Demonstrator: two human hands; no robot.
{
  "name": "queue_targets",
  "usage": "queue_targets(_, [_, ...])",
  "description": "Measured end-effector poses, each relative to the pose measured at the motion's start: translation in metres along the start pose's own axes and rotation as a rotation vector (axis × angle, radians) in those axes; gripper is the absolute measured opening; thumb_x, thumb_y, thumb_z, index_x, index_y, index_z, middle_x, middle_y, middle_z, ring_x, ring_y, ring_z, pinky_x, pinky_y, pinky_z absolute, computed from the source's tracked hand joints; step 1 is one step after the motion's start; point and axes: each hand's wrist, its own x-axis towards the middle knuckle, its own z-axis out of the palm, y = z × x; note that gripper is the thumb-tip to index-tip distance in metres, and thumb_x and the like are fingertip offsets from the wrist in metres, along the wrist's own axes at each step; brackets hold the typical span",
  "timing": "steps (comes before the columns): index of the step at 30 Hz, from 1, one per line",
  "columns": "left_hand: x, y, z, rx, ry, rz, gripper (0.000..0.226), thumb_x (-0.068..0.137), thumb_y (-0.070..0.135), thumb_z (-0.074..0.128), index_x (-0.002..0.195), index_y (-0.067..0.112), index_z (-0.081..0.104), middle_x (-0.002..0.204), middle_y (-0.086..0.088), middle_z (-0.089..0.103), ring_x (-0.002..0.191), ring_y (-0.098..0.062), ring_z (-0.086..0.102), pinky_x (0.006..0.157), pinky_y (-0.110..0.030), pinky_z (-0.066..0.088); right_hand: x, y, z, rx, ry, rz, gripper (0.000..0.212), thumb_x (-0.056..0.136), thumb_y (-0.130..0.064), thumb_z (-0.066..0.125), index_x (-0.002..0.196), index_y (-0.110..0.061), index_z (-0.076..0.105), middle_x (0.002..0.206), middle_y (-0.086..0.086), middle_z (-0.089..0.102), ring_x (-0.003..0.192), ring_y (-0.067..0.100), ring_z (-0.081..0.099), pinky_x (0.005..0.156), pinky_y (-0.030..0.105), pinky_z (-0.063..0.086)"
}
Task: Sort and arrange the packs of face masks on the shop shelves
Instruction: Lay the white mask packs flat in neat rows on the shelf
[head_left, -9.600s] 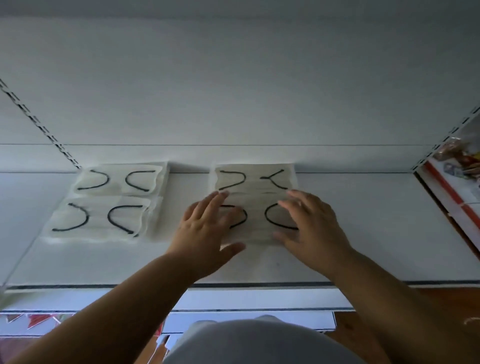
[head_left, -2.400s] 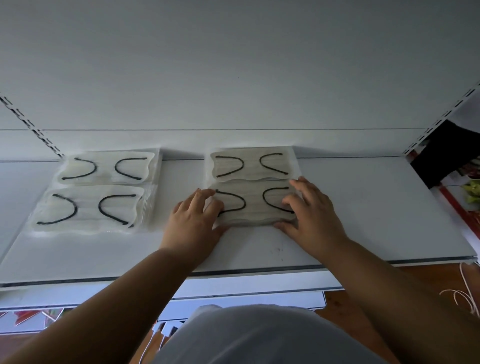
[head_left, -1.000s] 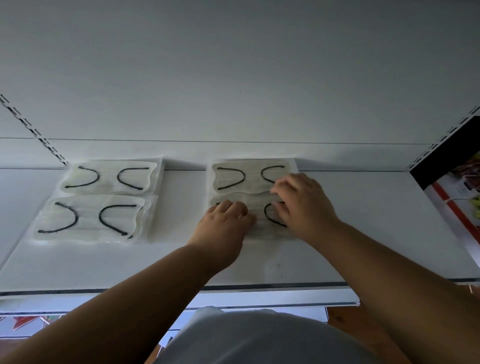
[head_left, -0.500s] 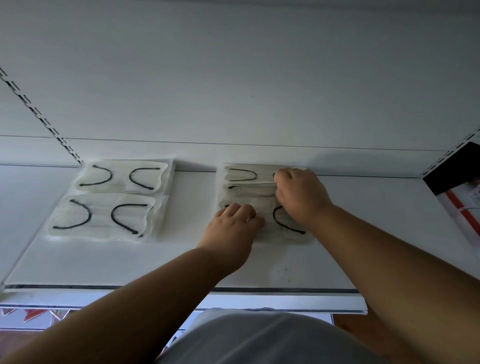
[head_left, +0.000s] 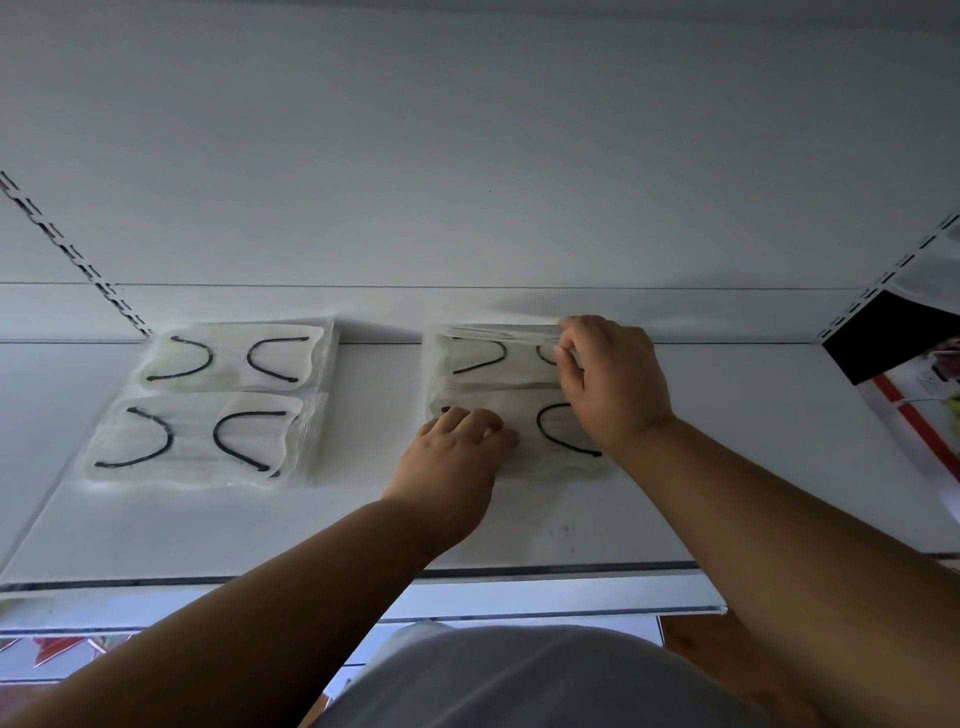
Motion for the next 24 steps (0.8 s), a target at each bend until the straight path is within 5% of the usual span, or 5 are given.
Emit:
queue_targets(4, [-0.005,-0.004,0.004,-0.021,0.059,0.004,0.036,0.082,0.011,0.071,0.116,0.022,0.069,0.116,0.001,0.065,0.102,-0.026,0.064,0.086,-0.040,0.057,-0.022,-0.013,-0.009,0.035,0.044,-0.086,0.010,0.088,-0.007,0.063,0.090,-0.013,0.055,0.093,0.008,0.072,0.080,0.029,0.068,0.077,0.038,0.046])
queue_targets(9, [-0.023,-0.006,-0.007,-0.077,0.220,0.042,0.022,0.085,0.018,0.059,0.100,0.017,0.075,0.093,-0.006,0.072,0.077,-0.031,0.068,0.068,-0.035,0.058,-0.065,-0.027,-0.014,-0.027,-0.223,-0.178,0.019,0.084,-0.021,0.055,0.096,-0.009,0.065,0.118,0.010,0.067,0.110,0.027,0.061,0.095,0.038,0.038])
queue_targets(16, [-0.033,0.011,-0.044,-0.258,0.474,0.056,0.030,0.092,0.027,0.063,0.066,0.012,0.059,0.064,0.003,0.054,0.055,-0.016,0.049,0.051,-0.030,0.044,-0.075,-0.026,-0.019,-0.097,-0.406,-0.119,0.036,0.086,-0.048,0.056,0.101,-0.015,0.061,0.123,0.007,0.064,0.117,0.027,0.057,0.099,0.041,0.041])
queue_targets(19, [-0.026,0.012,-0.044,-0.180,0.456,0.062,0.024,0.089,0.033,0.066,0.081,0.010,0.067,0.084,-0.002,0.064,0.076,-0.020,0.058,0.069,-0.030,0.048,-0.075,-0.030,-0.020,-0.129,-0.442,-0.106,0.040,0.088,-0.050,0.055,0.106,-0.015,0.062,0.121,0.005,0.063,0.112,0.027,0.058,0.091,0.041,0.045])
queue_targets(24, [-0.022,-0.019,-0.010,0.094,-0.055,-0.061,0.056,0.087,0.058,0.049,0.135,0.031,0.051,0.143,-0.005,0.053,0.134,-0.031,0.048,0.108,-0.046,0.040,-0.079,-0.026,-0.019,-0.147,-0.477,-0.080,0.047,0.091,-0.054,0.049,0.111,-0.016,0.067,0.124,0.003,0.061,0.114,0.025,0.055,0.092,0.041,0.043])
